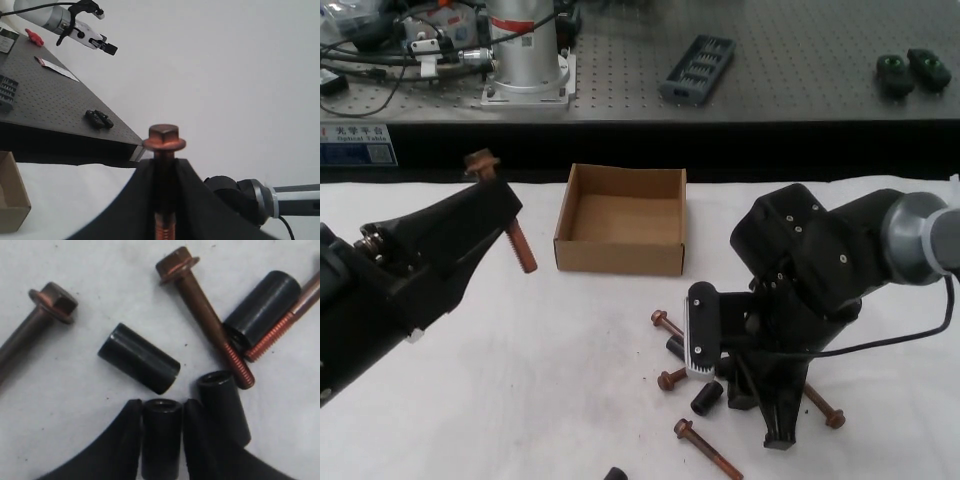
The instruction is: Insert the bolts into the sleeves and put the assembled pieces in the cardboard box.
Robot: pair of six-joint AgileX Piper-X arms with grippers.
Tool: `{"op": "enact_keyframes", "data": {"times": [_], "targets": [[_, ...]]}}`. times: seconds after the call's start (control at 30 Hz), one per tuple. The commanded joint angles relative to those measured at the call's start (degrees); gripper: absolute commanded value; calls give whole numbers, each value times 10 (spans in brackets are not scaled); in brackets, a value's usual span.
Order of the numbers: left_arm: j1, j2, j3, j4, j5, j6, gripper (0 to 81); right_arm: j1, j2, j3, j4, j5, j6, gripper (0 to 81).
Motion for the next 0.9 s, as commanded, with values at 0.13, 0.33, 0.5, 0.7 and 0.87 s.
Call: {"op": "enact_keyframes", "data": {"times": [0.13,0.33,0.5,0.7,0.87], "targets": [[1,-6,-2,-7,34,19,58,-5,22,4,39,28,-14,232],[1,-6,-2,-7,52,19,58,-12,22,4,82,86,-14,232],[1,-6,-2,-7,66,19,58,-16,22,4,93,96,-19,232],[1,-6,-2,-7,66,15,58,-16,22,4,84,89,-19,143],[1,-6,-2,-7,66,15,58,-16,22,4,84,75,-17,15]]}}
